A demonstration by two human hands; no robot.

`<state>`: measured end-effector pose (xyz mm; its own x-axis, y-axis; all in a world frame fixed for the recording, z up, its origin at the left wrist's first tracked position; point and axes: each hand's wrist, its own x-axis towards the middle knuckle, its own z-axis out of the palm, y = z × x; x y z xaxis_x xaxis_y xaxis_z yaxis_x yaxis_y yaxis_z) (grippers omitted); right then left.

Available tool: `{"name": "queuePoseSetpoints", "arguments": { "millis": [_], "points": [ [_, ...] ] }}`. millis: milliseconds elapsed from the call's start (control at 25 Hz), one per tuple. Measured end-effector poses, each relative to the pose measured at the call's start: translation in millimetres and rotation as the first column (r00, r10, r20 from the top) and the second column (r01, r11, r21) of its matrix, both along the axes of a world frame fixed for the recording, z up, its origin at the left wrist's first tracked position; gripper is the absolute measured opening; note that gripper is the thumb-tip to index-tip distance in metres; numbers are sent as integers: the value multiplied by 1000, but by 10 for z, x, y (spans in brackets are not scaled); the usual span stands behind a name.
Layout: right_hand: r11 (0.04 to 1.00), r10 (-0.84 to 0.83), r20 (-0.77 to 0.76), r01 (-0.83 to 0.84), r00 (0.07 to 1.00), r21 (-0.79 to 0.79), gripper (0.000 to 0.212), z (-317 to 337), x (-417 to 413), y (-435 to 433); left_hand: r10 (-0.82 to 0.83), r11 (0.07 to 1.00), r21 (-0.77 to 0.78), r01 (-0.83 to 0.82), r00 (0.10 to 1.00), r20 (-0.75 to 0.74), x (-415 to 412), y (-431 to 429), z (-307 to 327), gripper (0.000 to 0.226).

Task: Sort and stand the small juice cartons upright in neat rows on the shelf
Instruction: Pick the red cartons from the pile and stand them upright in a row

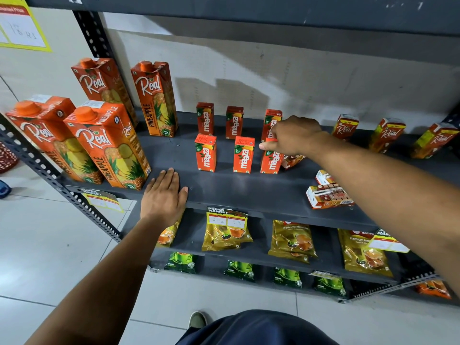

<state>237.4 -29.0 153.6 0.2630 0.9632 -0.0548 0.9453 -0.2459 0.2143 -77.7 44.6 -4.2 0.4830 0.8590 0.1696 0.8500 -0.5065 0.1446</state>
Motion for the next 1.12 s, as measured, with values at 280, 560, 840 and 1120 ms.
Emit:
{"name": "queuePoseSetpoints", "arguments": {
  "millis": [280,560,840,1120],
  "points": [
    [984,-44,-112,63,993,167,63,145,280,-87,-1,1000,-12,0,1000,-5,-12,4,-5,68],
    [989,-132,-202,141,970,35,57,99,643,-242,26,1000,-12,-26,1000,2,-145,-1,-78,76],
    [984,-102,-173,74,980,-161,46,16,1085,-608,25,999,-49,-18,986,165,97,-56,97,71],
    [964,-138,-233,77,963,-255,51,-137,1163,-835,-302,952,12,305,936,184,929,-955,177,63]
  ]
}}
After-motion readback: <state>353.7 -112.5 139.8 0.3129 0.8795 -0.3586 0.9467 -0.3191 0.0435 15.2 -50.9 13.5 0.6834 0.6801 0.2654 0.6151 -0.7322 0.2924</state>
